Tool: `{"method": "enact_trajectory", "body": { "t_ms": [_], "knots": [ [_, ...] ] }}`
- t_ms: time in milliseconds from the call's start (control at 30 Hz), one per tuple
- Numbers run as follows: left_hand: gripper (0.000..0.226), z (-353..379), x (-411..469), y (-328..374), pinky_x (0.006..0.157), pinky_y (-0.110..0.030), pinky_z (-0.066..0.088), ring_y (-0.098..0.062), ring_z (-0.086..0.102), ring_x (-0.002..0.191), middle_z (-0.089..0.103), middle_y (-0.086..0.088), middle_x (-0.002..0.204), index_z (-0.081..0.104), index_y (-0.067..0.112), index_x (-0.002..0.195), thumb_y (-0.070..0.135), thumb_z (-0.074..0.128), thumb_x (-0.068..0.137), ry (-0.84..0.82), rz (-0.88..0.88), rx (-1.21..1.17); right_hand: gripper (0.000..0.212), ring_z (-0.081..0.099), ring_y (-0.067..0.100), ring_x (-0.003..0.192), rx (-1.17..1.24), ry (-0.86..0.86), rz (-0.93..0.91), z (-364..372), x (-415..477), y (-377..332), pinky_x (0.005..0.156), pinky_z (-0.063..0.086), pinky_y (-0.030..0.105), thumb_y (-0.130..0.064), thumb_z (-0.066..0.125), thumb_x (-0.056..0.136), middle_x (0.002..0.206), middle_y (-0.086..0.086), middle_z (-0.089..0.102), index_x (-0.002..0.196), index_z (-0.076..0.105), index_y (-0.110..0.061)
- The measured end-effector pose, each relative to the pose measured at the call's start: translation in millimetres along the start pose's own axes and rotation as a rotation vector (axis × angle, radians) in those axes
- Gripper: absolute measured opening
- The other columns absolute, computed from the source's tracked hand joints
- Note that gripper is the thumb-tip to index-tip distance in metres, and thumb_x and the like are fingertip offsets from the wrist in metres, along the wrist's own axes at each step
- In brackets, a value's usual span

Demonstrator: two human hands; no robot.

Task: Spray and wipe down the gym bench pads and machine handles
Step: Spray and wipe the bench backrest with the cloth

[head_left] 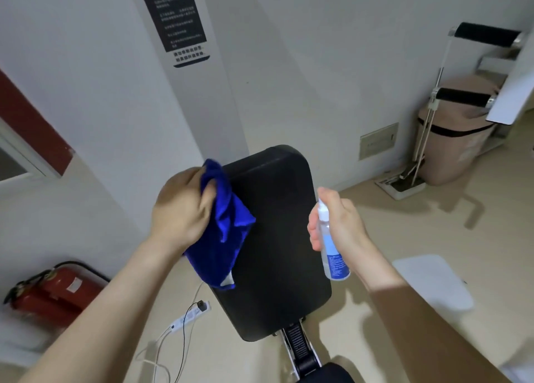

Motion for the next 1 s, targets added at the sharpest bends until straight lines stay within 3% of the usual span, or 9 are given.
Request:
{"method": "enact_trajectory", "body": {
  "t_ms": [167, 233, 300, 433, 533, 600, 700, 933, 1000],
  "knots": [
    [0.033, 39.3, 40.1, 83.2, 0.072, -0.037, 0.041, -0.030, 0.058, 0.097, 0.063, -0.004, 0.113, 0.052, 0.015, 0.119, 0.035, 0.037, 0.097, -0.022, 0.225, 0.214, 0.054, 0.046, 0.024, 0.042, 0.053, 0.015, -0.019, -20.4, -9.3, 5.1, 0.045, 0.042, 0.025, -0.037, 0.041, 0.097, 0.054, 0.017, 0.047, 0.059, 0.051, 0.000],
    [0.043, 66.8, 46.1, 119.1, 0.089, -0.041, 0.042, -0.028, 0.054, 0.116, 0.058, -0.004, 0.132, 0.049, 0.015, 0.132, 0.035, 0.039, 0.095, -0.010, 0.351, 0.306, 0.055, 0.046, 0.024, 0.042, 0.089, 0.023, 0.007, -29.6, -11.3, 11.2, 0.044, 0.042, 0.025, -0.038, 0.042, 0.097, 0.051, 0.016, 0.047, 0.058, 0.051, -0.001],
    [0.051, 107.8, 27.1, 142.2, 0.112, -0.049, 0.022, -0.030, 0.037, 0.138, 0.043, -0.004, 0.150, 0.043, 0.015, 0.143, 0.037, 0.039, 0.096, -0.114, 0.598, 0.495, 0.057, 0.046, 0.024, 0.039, 0.105, 0.023, 0.037, -35.4, -15.3, 19.9, 0.043, 0.041, 0.023, -0.038, 0.042, 0.098, 0.047, 0.014, 0.047, 0.056, 0.051, -0.001],
    [0.055, 167.6, -32.5, 134.6, 0.117, -0.049, -0.003, -0.028, 0.017, 0.147, 0.025, -0.005, 0.159, 0.029, 0.016, 0.151, 0.029, 0.037, 0.098, -0.410, 0.947, 0.676, 0.063, 0.045, 0.024, 0.035, 0.065, -0.015, 0.049, -53.9, -21.6, 33.2, 0.043, 0.039, 0.024, -0.043, 0.044, 0.095, 0.043, 0.018, 0.046, 0.045, 0.053, -0.006],
    [0.051, 168.8, -56.2, 132.8, 0.115, -0.041, 0.020, -0.031, 0.030, 0.141, 0.030, -0.012, 0.155, 0.018, 0.010, 0.152, 0.016, 0.029, 0.102, -0.652, 1.025, 0.729, 0.057, 0.044, 0.024, 0.033, 0.104, -0.019, 0.060, -58.3, -27.8, 39.7, 0.039, 0.037, 0.022, -0.047, 0.044, 0.082, 0.043, 0.019, 0.043, 0.045, 0.052, -0.004],
    [0.041, 145.6, -50.0, 147.4, 0.085, -0.041, 0.043, -0.033, 0.057, 0.112, 0.058, -0.011, 0.128, 0.036, 0.010, 0.141, 0.009, 0.033, 0.100, -0.668, 1.047, 0.679, 0.060, 0.043, 0.023, 0.033, 0.128, -0.014, 0.079, -54.6, -26.2, 43.6, 0.039, 0.036, 0.021, -0.045, 0.046, 0.090, 0.044, 0.018, 0.043, 0.048, 0.051, -0.002],
    [0.021, 87.3, -7.4, 165.4, 0.066, -0.036, 0.045, -0.030, 0.064, 0.083, 0.069, -0.006, 0.093, 0.054, 0.017, 0.116, 0.021, 0.043, 0.099, -0.558, 0.790, 0.251, 0.056, 0.045, 0.023, 0.035, 0.125, -0.009, 0.091, -40.8, -22.1, 36.4, 0.041, 0.038, 0.024, -0.037, 0.042, 0.100, 0.046, 0.018, 0.047, 0.057, 0.052, -0.003],
    [0.022, 35.8, 63.6, 119.5, 0.083, -0.031, 0.051, -0.016, 0.062, 0.081, 0.067, -0.004, 0.091, 0.064, 0.017, 0.108, 0.011, 0.066, 0.087, -0.646, -0.144, -0.644, 0.028, 0.044, 0.022, 0.049, 0.034, -0.121, -0.092, -11.3, -9.8, -3.8, 0.045, 0.045, 0.028, -0.019, 0.064, 0.092, 0.060, 0.012, 0.047, 0.091, 0.048, 0.003],
    [0.035, 30.8, 83.0, 96.7, 0.076, -0.032, 0.048, -0.019, 0.056, 0.079, 0.058, -0.002, 0.088, 0.059, 0.021, 0.105, -0.001, 0.066, 0.078, -0.499, -0.278, -0.709, 0.028, 0.044, 0.023, 0.048, 0.015, -0.082, -0.086, -12.1, -4.7, -3.6, 0.047, 0.046, 0.026, -0.018, 0.062, 0.092, 0.057, 0.017, 0.048, 0.097, 0.049, 0.006]
  ]
}}
Point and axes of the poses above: each hand's wrist, its own x-axis towards the middle knuckle, its own z-axis out of the palm, y = z × x, the point moved 7 cm from there along x, towards the middle knuckle
